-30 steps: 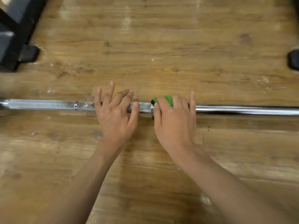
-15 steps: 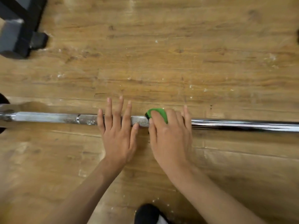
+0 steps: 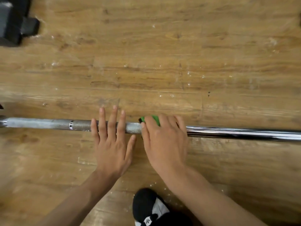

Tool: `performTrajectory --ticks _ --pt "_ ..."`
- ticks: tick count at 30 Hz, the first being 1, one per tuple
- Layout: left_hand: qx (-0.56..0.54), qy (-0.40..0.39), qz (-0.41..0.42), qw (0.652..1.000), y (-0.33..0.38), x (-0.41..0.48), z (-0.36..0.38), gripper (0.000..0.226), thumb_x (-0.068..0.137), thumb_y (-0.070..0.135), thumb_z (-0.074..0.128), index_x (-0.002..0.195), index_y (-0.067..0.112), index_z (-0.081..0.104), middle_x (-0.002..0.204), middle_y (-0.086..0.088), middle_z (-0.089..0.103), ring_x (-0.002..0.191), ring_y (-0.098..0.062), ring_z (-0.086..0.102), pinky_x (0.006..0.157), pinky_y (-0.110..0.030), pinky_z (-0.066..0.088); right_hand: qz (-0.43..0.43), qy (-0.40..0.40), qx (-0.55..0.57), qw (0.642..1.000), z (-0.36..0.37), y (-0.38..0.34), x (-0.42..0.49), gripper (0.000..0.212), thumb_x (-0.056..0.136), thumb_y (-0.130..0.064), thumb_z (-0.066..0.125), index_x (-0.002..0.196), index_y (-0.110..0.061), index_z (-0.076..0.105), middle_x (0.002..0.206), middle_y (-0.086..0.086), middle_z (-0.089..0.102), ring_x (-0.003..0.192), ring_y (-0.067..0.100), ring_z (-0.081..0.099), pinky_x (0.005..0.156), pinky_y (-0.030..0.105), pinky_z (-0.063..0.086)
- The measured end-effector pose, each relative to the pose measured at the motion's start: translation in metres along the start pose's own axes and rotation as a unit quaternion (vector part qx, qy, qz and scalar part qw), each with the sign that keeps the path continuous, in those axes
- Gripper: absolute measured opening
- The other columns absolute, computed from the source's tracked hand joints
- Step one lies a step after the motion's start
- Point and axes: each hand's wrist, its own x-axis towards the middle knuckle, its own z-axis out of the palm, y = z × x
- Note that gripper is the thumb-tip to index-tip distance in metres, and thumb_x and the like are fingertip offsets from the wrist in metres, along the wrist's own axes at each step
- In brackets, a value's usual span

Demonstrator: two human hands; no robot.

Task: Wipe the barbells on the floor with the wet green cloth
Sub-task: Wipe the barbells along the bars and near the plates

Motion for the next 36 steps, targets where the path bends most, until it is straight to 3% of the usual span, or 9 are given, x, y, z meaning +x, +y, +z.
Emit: performTrajectory --ticks 5,8,11,17,21,24,27,32,36 --pt "0.003 -0.024 0.016 1.0 -0.006 -0.01 -0.009 0.067 0.109 0.047 0.02 0.164 0.008 0.022 0.172 -0.014 0.017 0.159 -0.042 0.008 0.127 -0.063 0.009 -0.041 0.013 -0.015 0.999 -0.018 0.057 -0.021 0.03 0.108 -0.036 0.045 0.114 -0.022 0.072 0.102 0.002 0.071 0.094 0.025 0.066 0.115 0.053 0.037" --pt "0.005 -0.022 0.005 1.0 -0.003 -0.016 -0.006 0.072 0.109 0.054 0.019 0.164 0.007 0.02 0.172 -0.016 0.018 0.159 -0.045 0.006 0.127 -0.063 0.005 0.071 0.08 -0.05 0.993 -0.037 0.112 -0.042 0.033 0.107 -0.032 0.047 0.113 -0.013 0.075 0.101 0.009 0.071 0.093 0.031 0.063 0.115 0.058 0.034" --pt "0.009 -0.023 0.013 1.0 -0.002 -0.021 -0.004 0.079 0.107 0.061 0.021 0.164 0.007 0.017 0.171 -0.019 0.019 0.158 -0.046 0.004 0.127 -0.063 0.003 0.137 0.094 -0.056 0.985 -0.033 0.101 -0.046 0.029 0.104 -0.028 0.05 0.107 -0.014 0.075 0.097 0.008 0.07 0.091 0.033 0.06 0.117 0.059 0.031" --pt "0.018 -0.027 0.022 0.999 -0.004 -0.015 -0.005 0.076 0.108 0.059 0.02 0.165 0.01 0.018 0.172 -0.016 0.019 0.159 -0.041 0.005 0.128 -0.059 0.004 -0.004 -0.042 0.011 0.999 0.0 -0.012 -0.012 0.029 0.107 -0.036 0.043 0.113 -0.03 0.071 0.098 -0.004 0.068 0.092 0.019 0.065 0.125 0.051 0.023" --pt "0.026 -0.011 0.045 0.999 -0.011 -0.007 -0.005 0.07 0.109 0.054 0.02 0.165 0.012 0.02 0.172 -0.013 0.02 0.159 -0.039 0.009 0.128 -0.056 0.005 -0.048 -0.024 -0.008 0.999 -0.019 0.046 -0.024 0.033 0.109 -0.038 0.04 0.125 -0.026 0.067 0.115 0.0 0.069 0.104 0.024 0.064 0.125 0.053 0.023" --pt "0.018 0.001 0.034 0.999 -0.01 -0.001 0.0 0.07 0.109 0.055 0.021 0.165 0.012 0.021 0.171 -0.014 0.02 0.159 -0.039 0.008 0.128 -0.058 0.004 0.062 0.06 -0.047 0.995 -0.042 0.118 -0.032 0.033 0.107 -0.031 0.045 0.118 -0.014 0.072 0.105 0.012 0.07 0.099 0.033 0.062 0.118 0.056 0.03" --pt "0.015 0.008 0.022 1.0 -0.007 0.008 0.003 0.072 0.108 0.057 0.023 0.163 0.01 0.027 0.171 -0.015 0.022 0.159 -0.04 0.008 0.128 -0.059 0.004 0.193 0.109 -0.058 0.974 -0.035 0.11 -0.019 0.025 0.101 -0.026 0.05 0.1 -0.015 0.073 0.089 0.012 0.067 0.091 0.034 0.056 0.114 0.056 0.033" --pt "0.025 -0.01 0.03 0.999 -0.009 0.029 0.003 0.07 0.109 0.054 0.023 0.163 0.011 0.028 0.172 -0.013 0.019 0.16 -0.037 0.006 0.128 -0.057 0.004 0.036 0.034 0.0 0.999 0.006 0.004 0.018 0.029 0.105 -0.034 0.044 0.102 -0.025 0.072 0.089 -0.001 0.066 0.089 0.024 0.06 0.118 0.056 0.03" --pt "0.034 -0.018 0.054 0.998 -0.016 0.051 -0.001 0.068 0.11 0.051 0.017 0.163 0.01 0.03 0.171 -0.013 0.023 0.16 -0.035 0.009 0.129 -0.054 0.006 -0.033 0.055 -0.027 0.998 0.0 0.042 0.028 0.033 0.109 -0.037 0.042 0.115 -0.024 0.071 0.098 0.003 0.067 0.092 0.027 0.061 0.121 0.052 0.029"
